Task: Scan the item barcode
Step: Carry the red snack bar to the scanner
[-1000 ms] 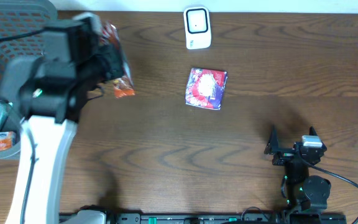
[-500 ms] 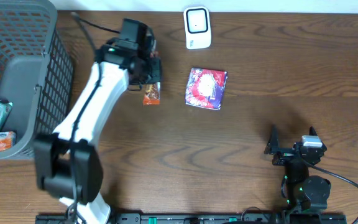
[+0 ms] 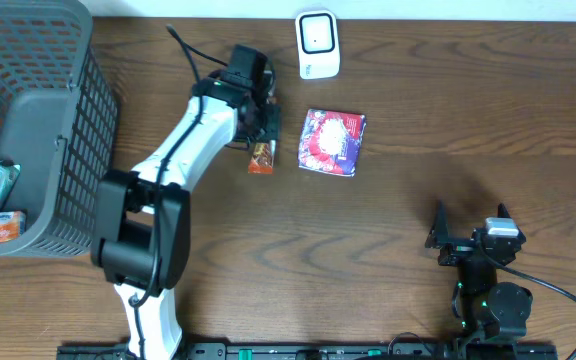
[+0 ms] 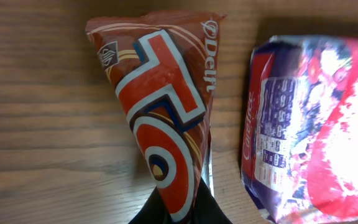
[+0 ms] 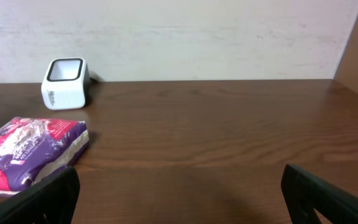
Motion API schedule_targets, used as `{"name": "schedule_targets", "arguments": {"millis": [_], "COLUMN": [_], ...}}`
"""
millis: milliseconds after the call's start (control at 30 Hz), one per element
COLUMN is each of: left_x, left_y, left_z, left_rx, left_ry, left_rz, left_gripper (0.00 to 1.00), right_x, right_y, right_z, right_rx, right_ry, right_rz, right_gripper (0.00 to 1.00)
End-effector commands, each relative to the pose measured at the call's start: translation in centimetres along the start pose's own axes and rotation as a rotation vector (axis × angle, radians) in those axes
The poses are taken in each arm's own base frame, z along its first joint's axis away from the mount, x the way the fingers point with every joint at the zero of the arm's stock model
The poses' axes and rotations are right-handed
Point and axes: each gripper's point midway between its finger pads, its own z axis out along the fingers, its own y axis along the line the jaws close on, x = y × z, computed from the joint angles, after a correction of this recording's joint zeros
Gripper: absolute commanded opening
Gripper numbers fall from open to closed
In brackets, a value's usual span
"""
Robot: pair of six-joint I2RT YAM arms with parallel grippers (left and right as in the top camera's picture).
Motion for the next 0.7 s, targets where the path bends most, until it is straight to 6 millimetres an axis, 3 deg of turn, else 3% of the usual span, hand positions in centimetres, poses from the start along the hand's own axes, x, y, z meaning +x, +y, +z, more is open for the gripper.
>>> {"name": "schedule_targets", "arguments": {"millis": [0, 200, 667], "left_x": [0.7, 2.0, 4.3], "left_y": [-1.1, -2.7, -7.4], "left_z": [1.6, 3.5, 4.1], "left_rx": [0.007, 0.008, 0.031], "left_ry": [0.030, 0.066, 0.103], "left_rz": [-0.016, -0.090, -0.097], "left_gripper": [0.07, 0.08, 0.07], "right_x": [0.0, 0.0, 0.0], "right_y": [0.2, 0.2, 0.2], "right_z": [0.0, 0.0, 0.0], "right_rx": [-0.010, -0.010, -0.010], "right_ry": [-0.001, -0.001, -0.001], "right_rz": [0.010, 0.010, 0.010], "right_gripper": [0.99, 0.99, 0.99]}}
